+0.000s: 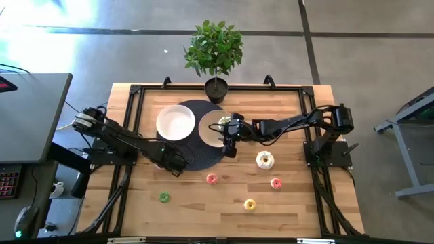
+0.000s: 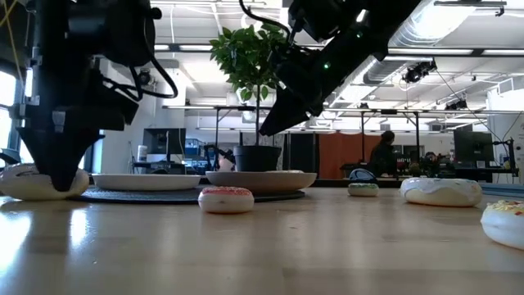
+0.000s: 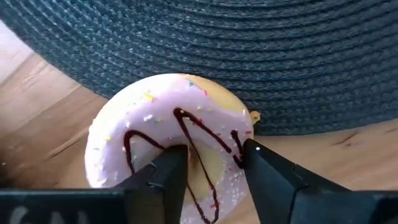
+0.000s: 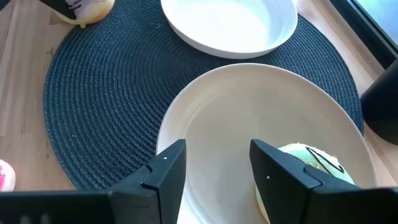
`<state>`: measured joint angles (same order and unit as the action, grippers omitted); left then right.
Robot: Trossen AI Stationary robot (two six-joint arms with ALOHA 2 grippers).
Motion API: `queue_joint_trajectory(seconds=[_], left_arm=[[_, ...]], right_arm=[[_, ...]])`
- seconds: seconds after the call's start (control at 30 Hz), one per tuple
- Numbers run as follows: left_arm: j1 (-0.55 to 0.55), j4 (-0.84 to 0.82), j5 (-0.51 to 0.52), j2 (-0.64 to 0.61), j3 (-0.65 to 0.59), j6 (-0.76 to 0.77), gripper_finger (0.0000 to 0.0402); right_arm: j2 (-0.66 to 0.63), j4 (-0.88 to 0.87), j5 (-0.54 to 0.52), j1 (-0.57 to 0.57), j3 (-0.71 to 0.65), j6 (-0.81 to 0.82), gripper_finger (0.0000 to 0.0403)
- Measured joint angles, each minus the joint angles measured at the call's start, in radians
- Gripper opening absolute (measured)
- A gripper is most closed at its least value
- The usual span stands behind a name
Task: Pick & Place donuts
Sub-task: Put the large purple donut onto the brown plate
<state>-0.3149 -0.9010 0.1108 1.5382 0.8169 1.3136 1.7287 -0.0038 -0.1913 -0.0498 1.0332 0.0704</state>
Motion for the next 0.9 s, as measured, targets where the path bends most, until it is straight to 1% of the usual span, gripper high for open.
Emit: queue_joint_trajectory(seconds=[0.07,0.23,0.27,0.33,0.43,0.57,0.63,0.7,0.8,0.87,0.9], left_arm=[[0.000,0.005,0.000,-0.002,0.001,-0.006,0.0114],[0.000,-0.006,-0.006,-0.015,0.038,-0.064,0.0022],[0.000,-0.010,-0.004,-0.020,0.052,-0.082,0.0012],[0.008,-0.041,0.007,-0.026,0.092,-0.116,0.0012],[0.041,-0.056,0.033,-0.025,0.167,-0.197,0.0024],[0.132,-0.025,0.053,-0.025,0.261,-0.379,0.0017],[0.192,0.040,0.053,-0.025,0.291,-0.489,0.0010],[0.256,0.142,0.049,-0.016,0.308,-0.602,0.0005],[0.346,0.306,-0.010,0.007,0.311,-0.752,0.0003],[0.399,0.405,-0.052,0.030,0.311,-0.818,0.0005],[0.424,0.444,-0.065,0.046,0.312,-0.838,0.0005]], right_arm=[[0.000,0.000,-0.002,0.000,0.000,0.000,0.0173],[-0.036,-0.034,-0.044,0.000,-0.001,-0.020,0.0170],[-0.050,-0.047,-0.059,0.000,-0.001,-0.025,0.0170],[-0.084,-0.081,-0.086,0.000,-0.001,-0.021,0.0170],[-0.150,-0.188,-0.090,0.000,-0.001,0.018,0.0170],[-0.254,-0.414,-0.091,0.000,-0.001,0.141,0.0169],[-0.294,-0.533,-0.110,0.002,-0.001,0.230,0.0170],[-0.322,-0.644,-0.174,0.013,-0.001,0.323,0.0170],[-0.335,-0.772,-0.312,0.043,-0.001,0.419,0.0169],[-0.336,-0.827,-0.367,0.057,-0.001,0.464,0.0169],[-0.336,-0.848,-0.378,0.062,-0.001,0.478,0.0170]])
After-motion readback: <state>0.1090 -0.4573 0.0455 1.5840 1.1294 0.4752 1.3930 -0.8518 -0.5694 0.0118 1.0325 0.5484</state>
